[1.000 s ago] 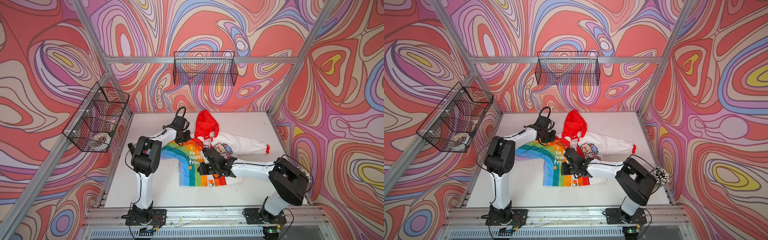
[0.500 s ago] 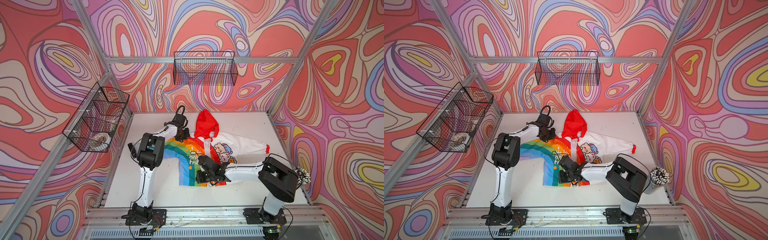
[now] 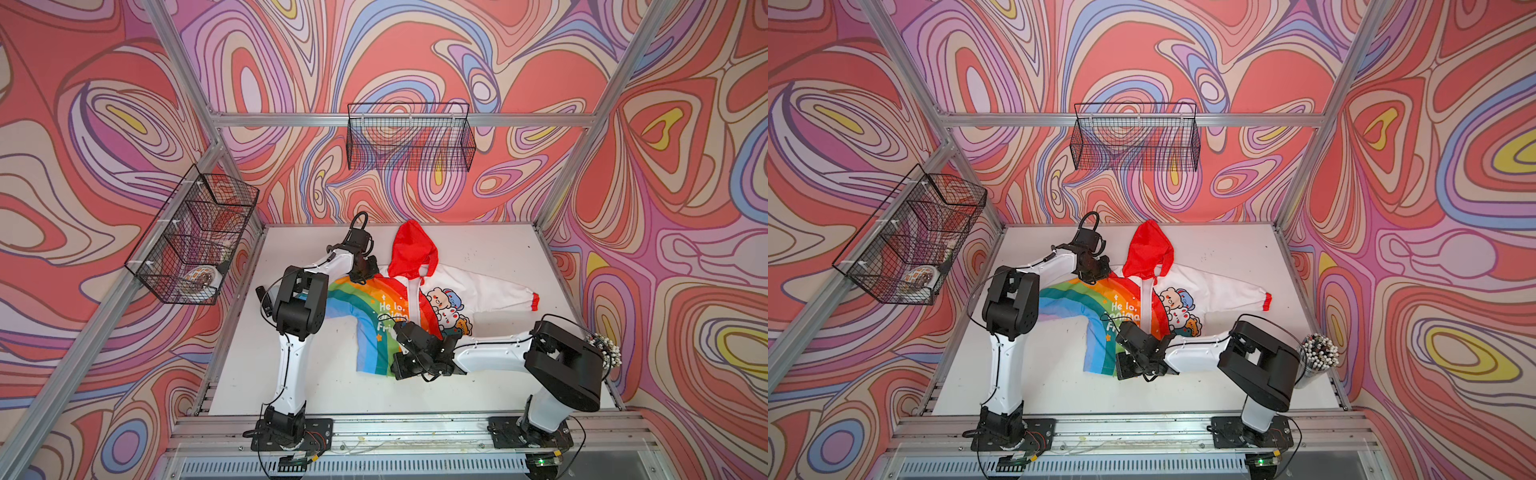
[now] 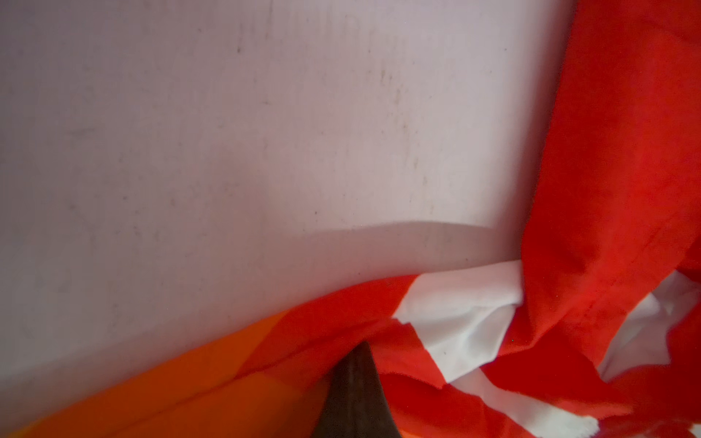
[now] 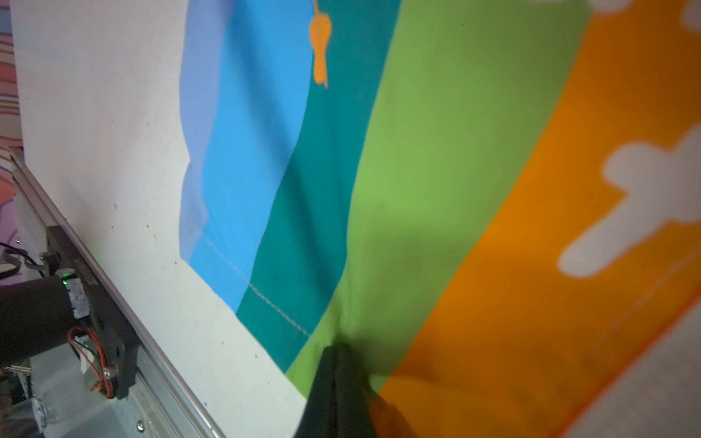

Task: Unzip the jacket
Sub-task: Smooth out the jacket at the center of the board.

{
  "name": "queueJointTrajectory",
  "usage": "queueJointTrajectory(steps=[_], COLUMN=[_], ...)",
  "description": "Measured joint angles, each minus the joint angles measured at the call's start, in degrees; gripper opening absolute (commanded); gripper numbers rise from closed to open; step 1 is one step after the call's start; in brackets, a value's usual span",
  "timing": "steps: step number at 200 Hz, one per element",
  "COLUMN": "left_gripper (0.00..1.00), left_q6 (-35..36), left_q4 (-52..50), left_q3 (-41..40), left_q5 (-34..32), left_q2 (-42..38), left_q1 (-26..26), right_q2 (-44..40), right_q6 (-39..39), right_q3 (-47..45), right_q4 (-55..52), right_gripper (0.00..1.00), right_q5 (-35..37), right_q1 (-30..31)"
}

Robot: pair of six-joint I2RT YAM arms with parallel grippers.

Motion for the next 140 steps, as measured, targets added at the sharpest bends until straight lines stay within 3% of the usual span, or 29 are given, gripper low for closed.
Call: queueJointTrajectory(steps=[34,72,104,140], left_gripper=[0.27,0.41,0.51,0.59], left_q6=[0.33,1.55,4.42,8.96], left_q4=[1.44,1.77,3.1,3.17], left_q3=[-4.59,-4.98,-0.66,6.69], left_q5=[2.1,3.63,4.35,2.86], left_q2=[-3.93,-10.51,-13.53,-10.6], left_q1=[1.33,1.66,0.15,-5.03], right_q2=[-8.85,-14.99,-7.37,6.54], right_q6=[-4.42,-7.96,-10.51,-12.76], right_q3=[1.68,6.67,18.38,31.3], right_q4=[-6.47,-7.89,-11.76,-14.56], right_gripper=[0.0,0.11,0.14,0.25], right_q5=[6.91,12.07,15.32,14.97], right_q1=[-2.14,-18.4,-28.7,-33.99])
